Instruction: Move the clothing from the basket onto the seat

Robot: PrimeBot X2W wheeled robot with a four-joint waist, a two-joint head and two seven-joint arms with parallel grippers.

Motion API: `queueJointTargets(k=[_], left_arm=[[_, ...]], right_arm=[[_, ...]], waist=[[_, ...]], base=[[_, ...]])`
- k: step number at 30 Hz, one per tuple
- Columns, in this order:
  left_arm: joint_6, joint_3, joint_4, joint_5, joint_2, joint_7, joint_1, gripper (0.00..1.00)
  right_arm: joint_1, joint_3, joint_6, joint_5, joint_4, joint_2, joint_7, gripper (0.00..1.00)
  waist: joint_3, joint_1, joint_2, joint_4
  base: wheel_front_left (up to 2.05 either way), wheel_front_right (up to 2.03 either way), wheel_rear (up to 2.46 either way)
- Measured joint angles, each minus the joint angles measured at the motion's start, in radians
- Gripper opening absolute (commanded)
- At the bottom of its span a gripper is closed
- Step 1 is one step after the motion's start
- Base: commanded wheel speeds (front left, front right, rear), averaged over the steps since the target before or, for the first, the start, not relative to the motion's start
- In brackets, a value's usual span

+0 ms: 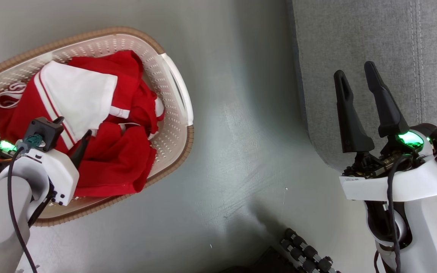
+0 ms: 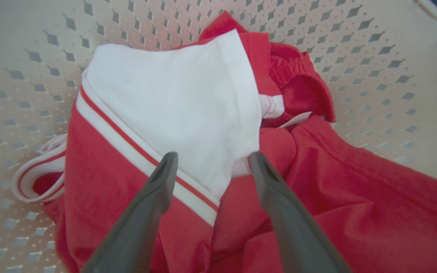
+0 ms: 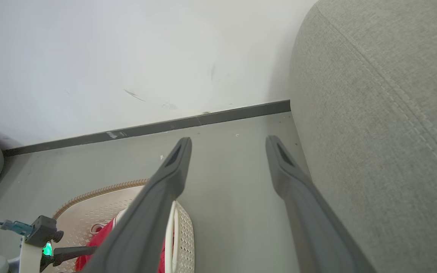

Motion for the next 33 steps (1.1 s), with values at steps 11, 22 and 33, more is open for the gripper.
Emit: queueJointTargets(k=[11,22,33], left_arm=[[0.002,0.007,0.053,0.007,0.021,0.009,-0.026,1.0],[0.013,-0.028,0.123,0.063,0.047,0.045,-0.04,1.0],[0.024,-0.066,0.163,0.109,0.056,0.051,-0.061,0.0]], right_arm=[[-0.009,0.023,0.0,0.03,-0.025,0.001,0.0,1.0],[-0.01,0.032,0.0,0.037,-0.035,0.002,0.0,1.0],[-0.009,0.042,0.0,0.052,-0.044,0.002,0.0,1.0]], waist=[[0.041,-0.0001,0.0,-0.043],[0.064,-0.0001,0.0001,-0.077],[0.065,-0.0001,0.0,-0.093]], base=[[0.0,0.0,0.0],[0.0,0.0,0.0],[0.0,0.0,0.0]])
